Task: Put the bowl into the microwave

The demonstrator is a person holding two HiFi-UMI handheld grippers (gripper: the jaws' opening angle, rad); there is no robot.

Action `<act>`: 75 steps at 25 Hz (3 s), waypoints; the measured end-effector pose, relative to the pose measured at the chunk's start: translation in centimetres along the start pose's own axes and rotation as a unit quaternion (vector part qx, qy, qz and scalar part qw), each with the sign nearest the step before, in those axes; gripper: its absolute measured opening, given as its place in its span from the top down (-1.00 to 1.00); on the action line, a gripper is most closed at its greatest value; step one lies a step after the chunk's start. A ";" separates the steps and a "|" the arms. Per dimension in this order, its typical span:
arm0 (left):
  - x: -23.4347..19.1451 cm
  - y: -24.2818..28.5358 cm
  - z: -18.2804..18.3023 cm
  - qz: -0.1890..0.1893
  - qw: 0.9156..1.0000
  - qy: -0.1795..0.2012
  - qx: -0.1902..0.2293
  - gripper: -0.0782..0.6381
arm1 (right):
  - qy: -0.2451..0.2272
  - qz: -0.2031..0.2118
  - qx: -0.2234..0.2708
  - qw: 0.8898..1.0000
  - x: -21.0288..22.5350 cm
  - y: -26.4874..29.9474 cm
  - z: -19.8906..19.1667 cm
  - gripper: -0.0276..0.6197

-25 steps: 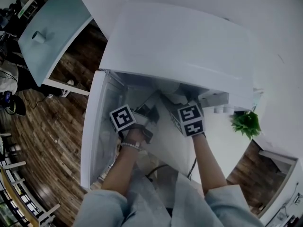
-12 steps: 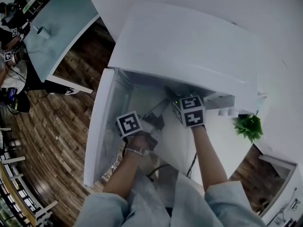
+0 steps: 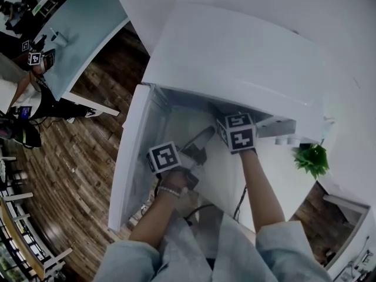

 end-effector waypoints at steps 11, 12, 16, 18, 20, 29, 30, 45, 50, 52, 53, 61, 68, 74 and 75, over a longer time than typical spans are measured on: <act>1.6 0.1 -0.4 -0.005 0.999 0.036 -0.021 0.18 | 0.019 0.009 0.021 1.000 -0.1 -2.9 0.2 -0.13; 1.9 0.2 -0.5 -0.007 0.998 0.052 -0.027 0.29 | 0.018 0.010 0.025 0.999 -0.2 -3.3 0.2 -0.13; 3.1 0.4 -1.0 -0.005 0.994 0.100 -0.047 0.48 | 0.030 0.010 0.039 0.999 -0.4 -5.4 0.0 0.10; 3.8 0.4 -1.1 -0.009 0.993 0.106 -0.048 0.51 | 0.035 0.005 0.046 0.998 -0.5 -6.5 -0.1 0.29; 4.5 0.3 -1.0 -0.012 0.992 0.116 -0.048 0.58 | 0.039 -0.001 0.055 0.998 -0.6 -7.6 -0.1 0.44; 8.2 -0.4 -0.8 -0.012 0.978 0.207 -0.036 0.81 | 0.046 -0.029 0.098 0.994 -0.6 -12.7 0.3 0.86; 8.6 -0.6 -0.7 -0.014 0.976 0.216 -0.034 0.81 | 0.048 -0.030 0.105 0.993 -0.6 -13.3 0.4 0.91; 16.3 -3.2 -1.7 -0.056 0.938 0.342 -0.018 0.81 | 0.059 -0.007 0.201 0.978 -2.4 -22.0 3.4 0.91; 18.6 -3.8 -2.5 -0.063 0.912 0.404 -0.038 0.79 | 0.059 -0.031 0.227 0.972 -2.3 -24.5 4.0 0.91; 19.3 -4.1 -3.0 -0.063 0.903 0.424 -0.045 0.79 | 0.059 -0.033 0.234 0.970 -2.3 -25.2 4.2 0.91; 19.5 -4.2 -3.2 -0.063 0.898 0.432 -0.047 0.79 | 0.059 -0.033 0.239 0.969 -2.3 -25.5 4.3 0.91; 19.6 -4.6 -4.4 -0.057 0.875 0.477 -0.065 0.79 | 0.055 -0.031 0.238 0.969 -2.9 -26.3 4.3 0.91; 19.1 -5.0 -5.1 -0.055 0.869 0.486 -0.073 0.79 | 0.045 -0.022 0.238 0.970 -3.8 -26.4 4.5 0.91; 19.2 -5.0 -5.7 -0.052 0.861 0.499 -0.081 0.79 | 0.046 -0.017 0.231 0.972 -4.5 -26.5 4.5 0.91; 19.2 -5.1 -5.7 -0.052 0.862 0.498 -0.081 0.79 | 0.046 -0.017 0.230 0.972 -4.6 -26.5 4.5 0.91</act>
Point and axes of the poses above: the fingertips, and each gripper's own axes: y forward along the fingers, x to its right, z out of its top, the point moved 3 cm from there along -y, backward along the fingers, and after that the axes turned 5 degrees about -z, right-handed, at the moved point
